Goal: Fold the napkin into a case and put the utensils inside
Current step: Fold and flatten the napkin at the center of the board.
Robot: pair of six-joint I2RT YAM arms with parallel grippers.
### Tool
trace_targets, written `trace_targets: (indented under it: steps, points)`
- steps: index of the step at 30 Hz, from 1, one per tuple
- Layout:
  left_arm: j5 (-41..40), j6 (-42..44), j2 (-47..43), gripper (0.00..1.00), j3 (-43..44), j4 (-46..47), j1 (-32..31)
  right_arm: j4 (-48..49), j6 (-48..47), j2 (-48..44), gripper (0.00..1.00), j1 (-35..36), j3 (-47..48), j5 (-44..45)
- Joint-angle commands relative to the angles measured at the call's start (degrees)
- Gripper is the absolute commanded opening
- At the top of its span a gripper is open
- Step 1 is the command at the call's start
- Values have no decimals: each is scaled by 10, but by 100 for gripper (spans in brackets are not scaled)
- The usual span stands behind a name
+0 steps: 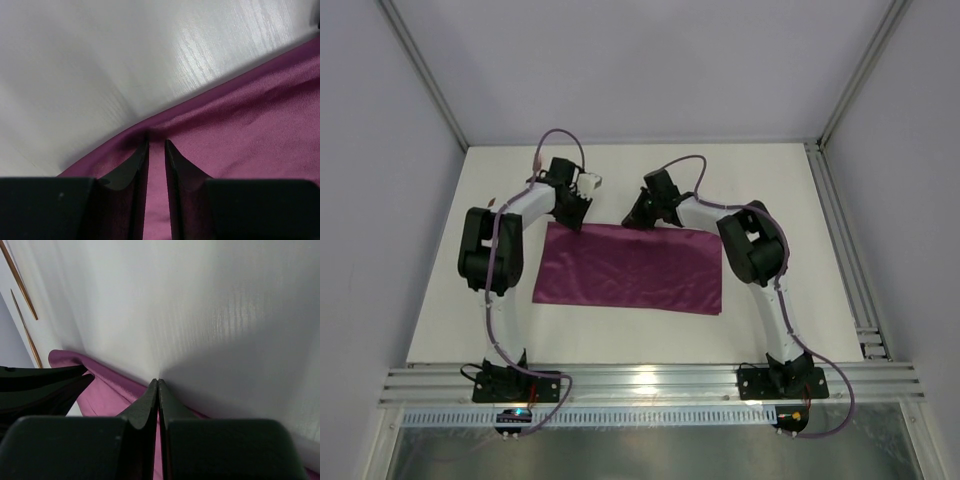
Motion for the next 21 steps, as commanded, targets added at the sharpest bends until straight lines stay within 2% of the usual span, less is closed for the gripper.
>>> trace_targets:
  steps: [1,7,13,18,21]
  points:
    - [-13,-1,3,21,28,5,4,1,23,11,4,2,25,14]
    - [-15,-13,17,22,27,11,8,-5,9,6,4,-5,34,22]
    - [-14,-17,18,22,25,17,8,-34,-74,-26,4,6,92,34]
    - [-11,-25,17,22,24,18,8,26,-83,-58,4,37,54,5]
    - [-11,-28,15,22,23,18,8,72,-28,-35,4,41,42,-34]
